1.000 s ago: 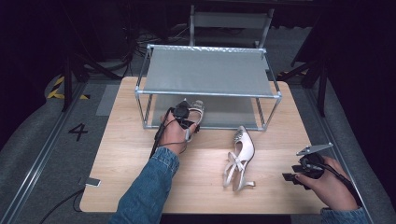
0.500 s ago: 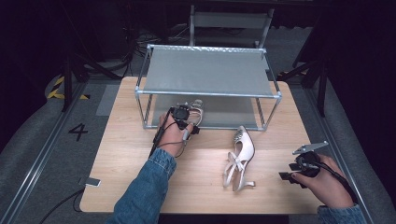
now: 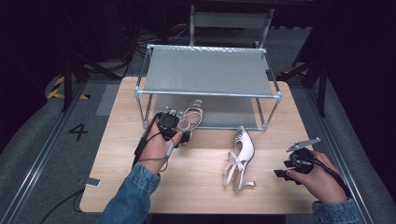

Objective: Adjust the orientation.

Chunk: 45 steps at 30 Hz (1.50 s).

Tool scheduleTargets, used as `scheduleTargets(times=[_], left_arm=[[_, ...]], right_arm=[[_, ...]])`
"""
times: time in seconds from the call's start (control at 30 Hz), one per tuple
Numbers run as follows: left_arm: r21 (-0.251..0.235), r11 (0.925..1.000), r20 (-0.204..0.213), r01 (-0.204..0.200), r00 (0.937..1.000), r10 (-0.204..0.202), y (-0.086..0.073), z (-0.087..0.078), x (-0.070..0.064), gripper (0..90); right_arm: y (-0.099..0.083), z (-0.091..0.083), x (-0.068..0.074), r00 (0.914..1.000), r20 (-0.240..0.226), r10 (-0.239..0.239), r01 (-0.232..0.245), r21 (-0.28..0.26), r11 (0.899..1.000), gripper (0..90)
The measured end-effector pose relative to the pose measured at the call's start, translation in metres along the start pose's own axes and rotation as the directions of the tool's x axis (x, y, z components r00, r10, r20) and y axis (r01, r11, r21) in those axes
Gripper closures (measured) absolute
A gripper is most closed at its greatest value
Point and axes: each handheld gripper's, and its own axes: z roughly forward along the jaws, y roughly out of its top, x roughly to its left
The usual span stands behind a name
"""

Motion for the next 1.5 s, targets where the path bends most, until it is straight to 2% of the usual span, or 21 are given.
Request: scheduleTargets(times=[0.1,0.13,0.17,0.2,0.27,0.33,0.4,0.5,0.57,0.7,0.77,0.8,0.87,0.93,1.0,1.17,1.27,1.3,1.4,1.5], left_arm=[[0.007,1.0000,0.068,0.001,0.9977,-0.002,-0.013,-0.006,0.002,32.4],[0.011,0.9999,0.106,0.010,0.9943,-0.011,-0.017,-0.005,0.004,32.7],[0.012,0.9997,0.126,0.023,0.9918,-0.024,-0.022,-0.002,0.006,32.2],[0.015,0.9998,0.120,0.013,0.9926,-0.014,-0.025,0.001,0.007,32.3],[0.009,0.9994,0.116,-0.032,0.9928,0.031,-0.031,0.007,0.010,31.4],[0.026,0.9972,0.147,-0.070,0.9870,0.065,-0.036,0.014,0.011,23.9],[0.018,0.9976,0.177,-0.067,0.9822,0.063,-0.039,0.021,0.010,20.3],[0.023,0.9973,0.171,-0.071,0.9830,0.066,-0.041,0.027,0.010,21.1],[0.022,0.9963,0.162,-0.083,0.9837,0.079,-0.041,0.033,0.010,25.6],[0.029,0.9960,0.164,-0.084,0.9834,0.078,-0.042,0.042,0.009,42.4],[0.032,0.9948,0.131,-0.097,0.9871,0.092,-0.041,0.047,0.010,47.9],[0.047,0.9946,0.124,-0.092,0.9886,0.086,-0.041,0.049,0.009,52.2],[0.001,0.9950,0.128,-0.099,0.9869,0.098,-0.040,0.054,0.010,53.3],[-0.015,0.9950,0.114,-0.099,0.9885,0.100,-0.039,0.058,0.010,52.2],[-0.020,0.9928,0.100,-0.119,0.9877,0.120,-0.039,0.061,0.010,53.4],[-0.033,0.9941,0.089,-0.103,0.9904,0.106,-0.038,0.070,0.012,59.4],[-0.042,0.9925,0.065,-0.115,0.9909,0.118,-0.037,0.073,0.013,64.5],[-0.048,0.9910,0.068,-0.125,0.9894,0.128,-0.036,0.073,0.013,66.1],[-0.075,0.9900,0.075,-0.119,0.9893,0.125,-0.032,0.068,0.012,76.4],[-0.083,0.9903,0.091,-0.112,0.9887,0.119,-0.028,0.068,0.008,77.6]], right_arm=[[0.004,0.003,0.002,0.9999,-0.003,-0.011,0.011,0.003,1.000,41.8],[0.004,0.003,0.003,0.9999,-0.002,-0.014,0.014,0.005,1.000,41.7],[0.006,0.003,0.004,0.9998,-0.007,-0.016,0.017,0.002,1.000,41.7],[0.007,0.003,0.004,0.9998,-0.008,-0.020,0.020,0.000,1.000,41.7],[0.009,0.003,0.005,0.9997,-0.010,-0.024,0.024,-0.006,1.000,41.4],[0.010,0.004,0.005,0.9997,-0.011,-0.024,0.024,-0.008,1.000,41.2],[0.010,0.004,0.004,0.9996,-0.010,-0.025,0.025,-0.005,1.000,41.3],[0.010,0.005,0.004,0.9996,-0.010,-0.025,0.025,-0.005,1.000,41.3],[0.010,0.004,0.003,0.9996,-0.010,-0.026,0.025,-0.007,1.000,41.3],[0.010,0.005,0.004,0.9997,-0.012,-0.022,0.022,-0.004,1.000,41.2],[0.009,0.005,0.004,0.9997,-0.015,-0.021,0.021,-0.005,1.000,41.3],[0.009,0.005,0.004,0.9997,-0.014,-0.020,0.020,-0.005,1.000,41.2],[0.008,0.006,0.004,0.9997,-0.012,-0.021,0.021,0.001,1.000,41.1],[0.007,0.006,0.004,0.9997,-0.017,-0.015,0.015,0.002,1.000,41.1],[0.006,0.006,0.003,0.9998,-0.014,-0.016,0.016,0.002,1.000,41.1],[0.003,0.005,0.002,0.9999,-0.013,-0.005,0.005,0.005,1.000,41.0],[0.001,0.005,0.001,0.9999,-0.010,-0.005,0.005,0.006,1.000,41.0],[0.000,0.005,0.001,0.9999,-0.010,-0.004,0.004,0.006,1.000,41.0],[-0.002,0.005,0.001,0.9999,-0.009,-0.004,0.004,0.007,1.000,41.0],[-0.003,0.004,0.001,1.0000,-0.007,0.000,0.000,0.005,1.000,40.9]])
